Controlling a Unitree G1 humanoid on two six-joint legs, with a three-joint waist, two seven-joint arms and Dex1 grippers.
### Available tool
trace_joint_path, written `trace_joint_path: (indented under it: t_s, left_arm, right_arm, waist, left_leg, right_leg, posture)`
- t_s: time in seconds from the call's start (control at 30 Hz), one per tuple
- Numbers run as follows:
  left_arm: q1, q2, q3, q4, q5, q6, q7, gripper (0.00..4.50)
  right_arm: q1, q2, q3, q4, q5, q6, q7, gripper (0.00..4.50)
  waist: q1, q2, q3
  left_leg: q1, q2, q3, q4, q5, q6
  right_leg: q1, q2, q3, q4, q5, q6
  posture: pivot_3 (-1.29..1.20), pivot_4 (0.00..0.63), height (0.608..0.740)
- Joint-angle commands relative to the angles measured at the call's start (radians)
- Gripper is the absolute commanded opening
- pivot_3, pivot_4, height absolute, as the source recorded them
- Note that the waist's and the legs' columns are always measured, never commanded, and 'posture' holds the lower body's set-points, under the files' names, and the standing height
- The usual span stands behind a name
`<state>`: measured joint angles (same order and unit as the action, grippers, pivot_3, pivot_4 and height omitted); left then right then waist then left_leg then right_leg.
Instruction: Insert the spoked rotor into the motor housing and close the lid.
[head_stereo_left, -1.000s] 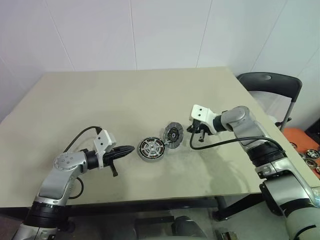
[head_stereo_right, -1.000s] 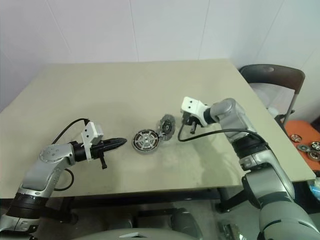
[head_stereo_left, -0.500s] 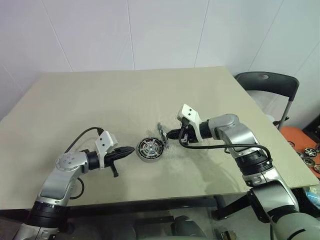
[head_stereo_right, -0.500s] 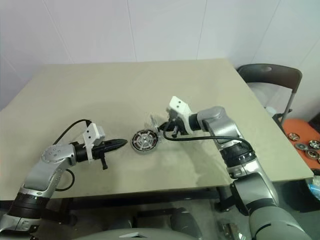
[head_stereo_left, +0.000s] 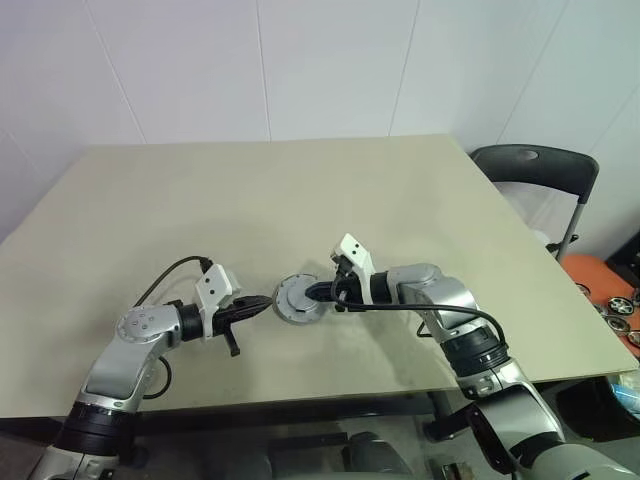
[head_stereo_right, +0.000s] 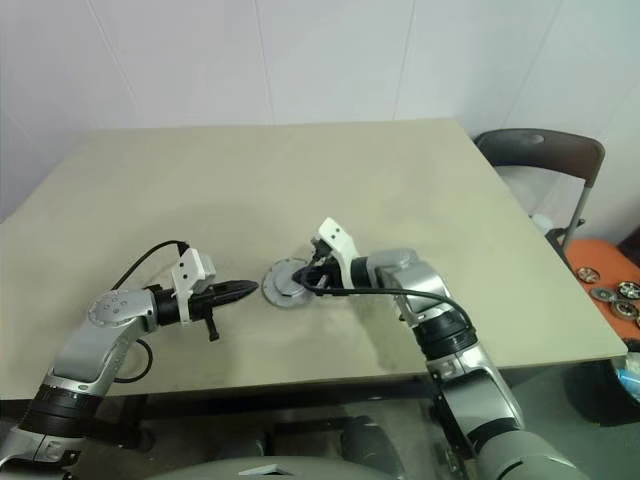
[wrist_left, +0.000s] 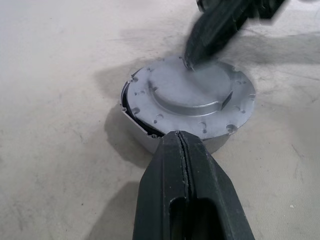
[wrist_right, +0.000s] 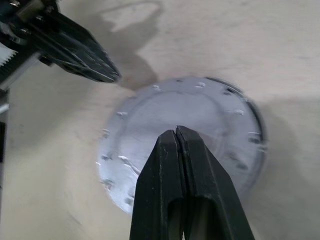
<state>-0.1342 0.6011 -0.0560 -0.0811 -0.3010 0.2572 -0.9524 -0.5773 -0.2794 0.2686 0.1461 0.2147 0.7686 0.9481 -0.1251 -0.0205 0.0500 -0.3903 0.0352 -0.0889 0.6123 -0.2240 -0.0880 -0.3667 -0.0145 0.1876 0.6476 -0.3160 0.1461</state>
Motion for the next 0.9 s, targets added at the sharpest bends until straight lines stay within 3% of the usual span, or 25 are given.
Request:
trace_joint_path:
  t_s: [0.03, 0.07, 0.2, 0.53, 0.73, 0.9]
  left_arm:
    - [-0.023, 0.006, 0.018, -0.021, -0.008, -0.003, 0.002, 0.0]
    - [-0.025, 0.008, 0.018, -0.017, -0.007, -0.003, 0.0, 0.0]
    - [-0.033, 0.009, 0.014, -0.006, -0.001, -0.006, -0.003, 0.0]
    - [-0.046, 0.004, 0.0, 0.012, 0.016, -0.009, -0.002, 0.0]
    - [-0.05, 0.001, -0.006, 0.025, 0.031, -0.014, 0.002, 0.0]
    - [-0.053, -0.004, -0.011, 0.033, 0.036, -0.016, -0.001, 0.0]
  right_arm:
    - [0.032, 0.006, -0.004, 0.015, -0.001, 0.015, -0.049, 0.04]
    - [0.033, 0.008, -0.022, 0.019, 0.004, 0.011, -0.065, 0.04]
    - [0.04, 0.006, -0.039, 0.028, 0.008, -0.001, -0.089, 1.2]
    - [0.064, -0.001, 0.01, 0.034, -0.001, -0.032, -0.084, 4.49]
    - [0.068, 0.033, -0.048, -0.041, 0.067, -0.151, -0.048, 4.49]
    - [0.033, -0.002, 0.0, 0.008, -0.023, -0.226, -0.068, 4.49]
  waist:
    - [0.0, 0.0, 0.0]
    - [0.0, 0.0, 0.0]
    - [0.001, 0.0, 0.0]
    - [-0.001, 0.0, 0.0]
    - [-0.003, 0.0, 0.0]
    - [-0.001, 0.0, 0.0]
  left_leg:
    - [0.0, 0.0, 0.0, 0.0, 0.0, 0.0]
    - [0.001, 0.0, 0.0, 0.001, 0.0, 0.0]
    - [0.001, 0.0, 0.0, 0.002, 0.0, 0.0]
    - [0.001, 0.0, 0.0, 0.0, 0.0, 0.0]
    - [0.0, 0.0, 0.0, 0.0, 0.0, 0.0]
    - [-0.001, 0.0, 0.0, -0.001, 0.0, 0.0]
  right_leg:
    - [0.001, 0.0, 0.0, 0.0, 0.0, 0.0]
    - [0.001, 0.0, 0.0, 0.0, -0.001, -0.002]
    - [0.002, 0.0, 0.0, 0.0, -0.002, -0.003]
    - [0.001, 0.0, 0.0, 0.0, 0.0, 0.0]
    - [0.001, 0.0, 0.0, 0.0, -0.001, -0.001]
    - [-0.002, 0.0, 0.0, 0.0, 0.0, 0.0]
  posture:
    - [0.0, 0.0, 0.74]
    - [0.0, 0.0, 0.74]
    - [0.0, 0.0, 0.74]
    - [0.0, 0.0, 0.74]
    - [0.0, 0.0, 0.74]
    - [0.0, 0.0, 0.74]
